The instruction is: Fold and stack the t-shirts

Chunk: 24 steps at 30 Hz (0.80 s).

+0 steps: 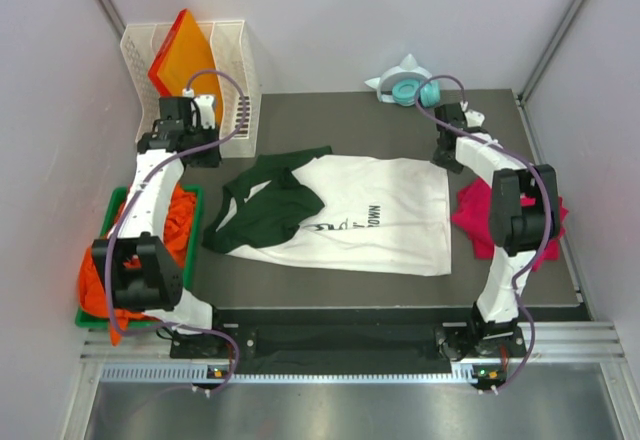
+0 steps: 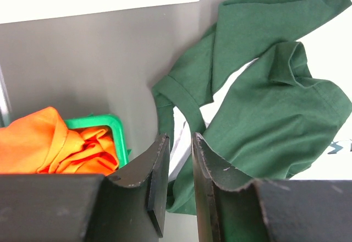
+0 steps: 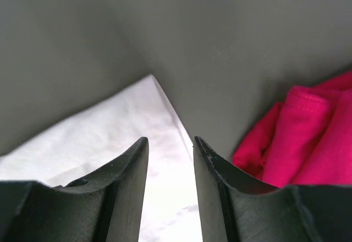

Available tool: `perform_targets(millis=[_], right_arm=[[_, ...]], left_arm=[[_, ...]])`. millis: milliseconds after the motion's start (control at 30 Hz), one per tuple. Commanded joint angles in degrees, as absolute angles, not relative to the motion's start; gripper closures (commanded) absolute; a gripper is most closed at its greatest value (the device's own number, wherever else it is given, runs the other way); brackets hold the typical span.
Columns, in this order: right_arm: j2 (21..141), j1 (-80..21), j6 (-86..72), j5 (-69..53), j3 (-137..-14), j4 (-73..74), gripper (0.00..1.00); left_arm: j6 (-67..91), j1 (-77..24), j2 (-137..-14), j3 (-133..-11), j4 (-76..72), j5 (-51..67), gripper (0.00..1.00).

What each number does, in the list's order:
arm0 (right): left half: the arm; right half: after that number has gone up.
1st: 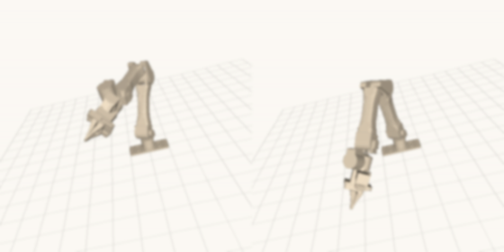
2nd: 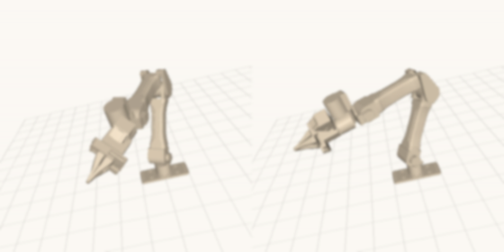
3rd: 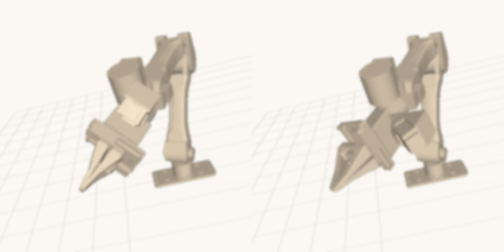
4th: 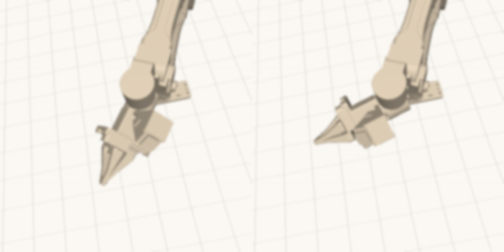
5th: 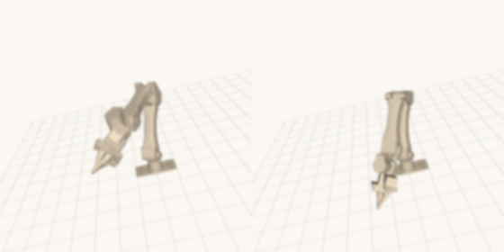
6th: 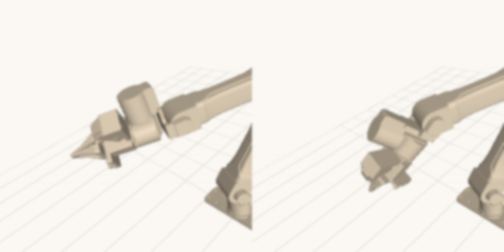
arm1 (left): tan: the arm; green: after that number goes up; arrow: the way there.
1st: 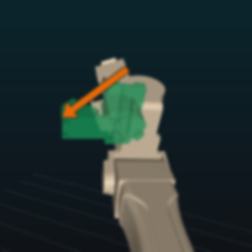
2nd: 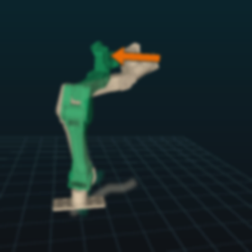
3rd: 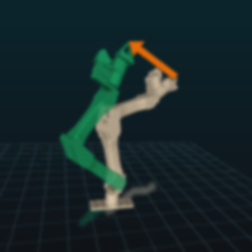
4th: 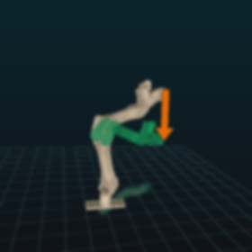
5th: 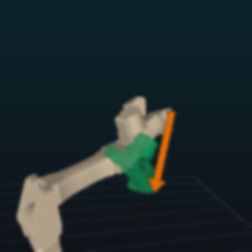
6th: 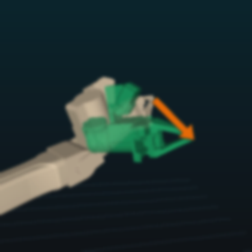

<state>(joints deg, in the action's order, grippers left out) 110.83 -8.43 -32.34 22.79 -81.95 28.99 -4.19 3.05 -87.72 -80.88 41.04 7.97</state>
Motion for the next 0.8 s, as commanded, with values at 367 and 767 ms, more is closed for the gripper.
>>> perform_targets(millis=[367, 767], right_arm=[[112.14, -6.33, -29.62, 21.45, -83.75, 30.49, 0.6], [115.05, -4.31, -29.09, 11.52, -83.32, 29.09, 0.68]], left_arm=[[-1.58, 3.43, -93.25, -83.32, 38.5, 15.56, 0.72], [-1.84, 3.51, -95.18, -84.19, 38.84, 15.03, 0.73]])
